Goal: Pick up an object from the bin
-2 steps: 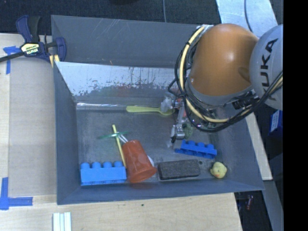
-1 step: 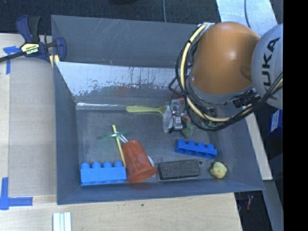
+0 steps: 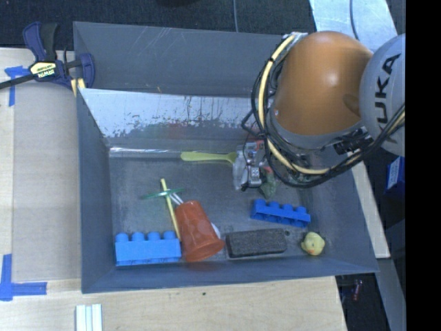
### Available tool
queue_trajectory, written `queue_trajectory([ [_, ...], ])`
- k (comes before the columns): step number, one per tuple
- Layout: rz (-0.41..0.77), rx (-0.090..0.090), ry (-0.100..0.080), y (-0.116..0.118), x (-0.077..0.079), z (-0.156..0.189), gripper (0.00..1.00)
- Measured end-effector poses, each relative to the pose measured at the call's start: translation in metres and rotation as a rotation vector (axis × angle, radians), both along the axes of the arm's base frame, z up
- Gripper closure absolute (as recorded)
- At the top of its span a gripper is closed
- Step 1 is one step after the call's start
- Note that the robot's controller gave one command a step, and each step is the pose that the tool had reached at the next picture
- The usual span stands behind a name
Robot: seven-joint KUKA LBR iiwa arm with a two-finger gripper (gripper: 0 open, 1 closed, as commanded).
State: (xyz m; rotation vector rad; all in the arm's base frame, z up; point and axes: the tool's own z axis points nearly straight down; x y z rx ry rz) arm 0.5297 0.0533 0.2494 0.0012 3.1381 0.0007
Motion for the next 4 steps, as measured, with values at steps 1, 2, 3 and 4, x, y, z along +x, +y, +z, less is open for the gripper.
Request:
queue_trajectory([
  [1,-0.54,0.003,-0.005,-0.009,0.015,-0.012,0.0],
  [2,-0.538,0.003,-0.005,-0.009,0.015,-0.012,0.0],
  [3,-0.488,0.003,-0.006,-0.011,0.011,-0.026,0.0],
  [4,-0.354,0.002,-0.007,-0.047,-0.018,-0.041,0.0],
])
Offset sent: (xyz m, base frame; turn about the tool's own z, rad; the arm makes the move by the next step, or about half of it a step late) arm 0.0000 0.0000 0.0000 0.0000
